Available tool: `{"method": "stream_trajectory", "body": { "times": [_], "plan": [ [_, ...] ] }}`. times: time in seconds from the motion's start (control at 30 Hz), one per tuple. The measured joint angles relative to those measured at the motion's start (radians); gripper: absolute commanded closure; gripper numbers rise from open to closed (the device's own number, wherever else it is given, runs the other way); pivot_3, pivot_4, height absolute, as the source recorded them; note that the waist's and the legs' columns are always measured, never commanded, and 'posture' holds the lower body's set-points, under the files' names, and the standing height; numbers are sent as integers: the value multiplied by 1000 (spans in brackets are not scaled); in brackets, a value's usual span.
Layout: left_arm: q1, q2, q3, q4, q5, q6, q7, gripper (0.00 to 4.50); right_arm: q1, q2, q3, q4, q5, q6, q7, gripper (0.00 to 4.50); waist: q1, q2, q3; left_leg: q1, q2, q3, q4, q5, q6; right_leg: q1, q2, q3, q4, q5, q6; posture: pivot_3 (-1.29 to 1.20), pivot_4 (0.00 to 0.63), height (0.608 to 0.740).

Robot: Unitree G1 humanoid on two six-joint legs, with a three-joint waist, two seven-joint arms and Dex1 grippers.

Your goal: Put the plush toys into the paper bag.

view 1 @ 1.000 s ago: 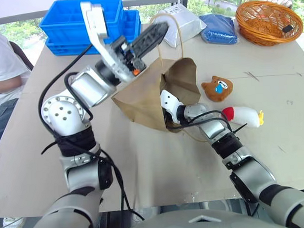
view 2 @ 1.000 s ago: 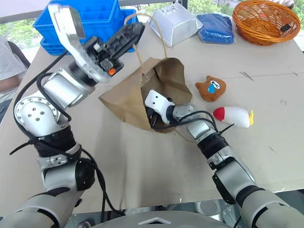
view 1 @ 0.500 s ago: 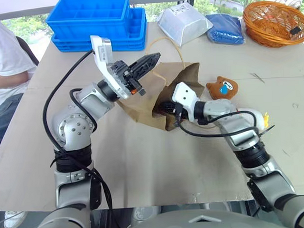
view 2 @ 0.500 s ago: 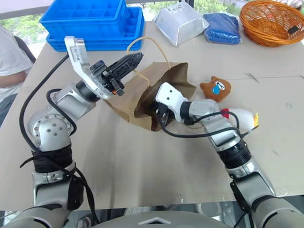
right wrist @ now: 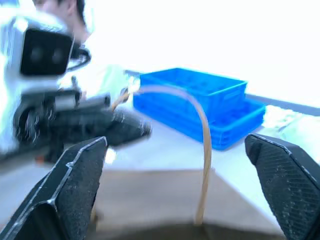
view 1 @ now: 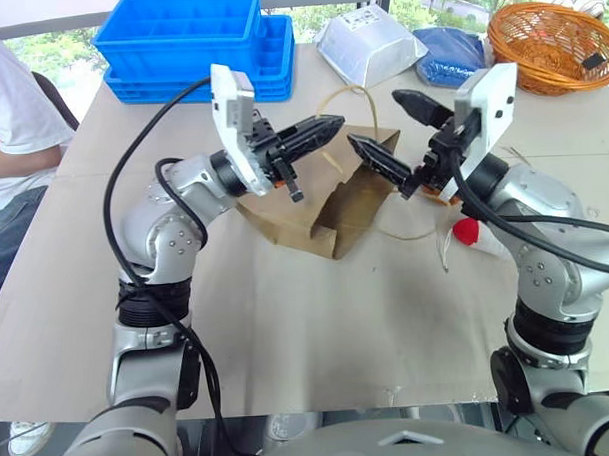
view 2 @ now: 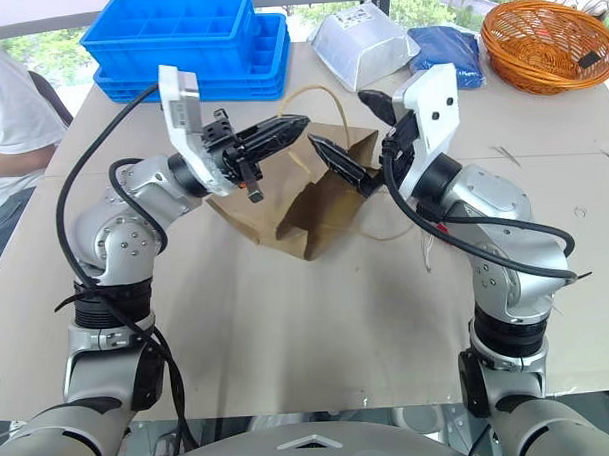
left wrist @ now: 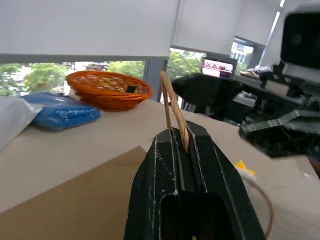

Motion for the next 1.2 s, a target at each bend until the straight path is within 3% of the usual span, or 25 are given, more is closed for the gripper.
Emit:
{"method": "stream_trajectory", "body": {
  "times": [0.07,0.17,0.27,0.33,0.43,0.6,0.7,0.73,0.93,1.03,1.1,1.2],
  "plan": [
    [0,0,-5,0,18,-9,-9,4500,5,-38,-33,-19,26,27,-17,37,1,0,0,0,0,0,0,0,0,0,0,0,0,0,0,0,150,740],
    [-10,19,-29,4,86,-78,-48,4500,91,-226,-141,-84,79,119,17,37,15,0,0,-2,-1,-3,0,-1,1,1,-1,-1,-2,0,0,0,150,740],
    [-15,21,-36,18,132,-119,-69,4500,303,-519,-323,-137,120,228,109,37,29,2,1,-3,-1,-1,1,-4,7,1,-1,-1,-5,-1,1,0,150,740],
    [-16,13,-43,19,140,-122,-77,4500,431,-644,-345,-136,99,223,157,37,28,1,1,-2,-1,0,1,-4,8,2,0,-1,-5,-1,1,0,150,740],
    [-14,-5,-49,15,145,-127,-80,4500,580,-722,-330,-68,61,162,212,37,19,0,2,1,1,3,1,-5,8,4,1,2,-4,-1,1,0,150,740],
    [-11,-32,-63,-13,144,-112,-77,4500,592,-750,-164,144,-25,-12,251,37,0,0,2,5,2,5,3,-5,9,7,3,4,-4,-1,2,0,150,740],
    [-9,-44,-74,-18,143,-107,-75,4500,534,-742,-53,281,-91,-106,242,1266,0,0,2,5,2,5,3,-4,8,7,3,4,-4,-1,2,0,150,740],
    [-7,-45,-74,-22,142,-102,-74,4500,520,-739,-41,307,-106,-130,236,1933,0,0,2,4,2,4,3,-4,8,7,3,4,-4,-1,2,0,150,740],
    [19,-47,-73,-56,124,-68,-55,4500,505,-728,-14,359,-164,-237,225,4386,4,0,2,4,3,3,3,-3,5,7,3,4,-4,-1,2,0,150,740],
    [22,-47,-67,-58,121,-59,-43,4500,534,-701,-74,322,-110,-235,240,4460,6,0,2,4,3,2,3,-3,6,7,3,3,-4,-1,2,0,150,740],
    [23,-47,-49,-59,104,-42,-36,4500,545,-664,-182,221,27,-210,281,4460,4,1,3,4,3,2,3,-4,8,7,3,4,-3,-1,2,0,150,740],
    [22,-48,-40,-59,81,-21,-34,4500,436,-673,-280,61,145,-200,286,4460,-1,2,4,5,3,2,3,-4,8,7,4,3,-3,-1,2,0,150,740]
  ]
}}
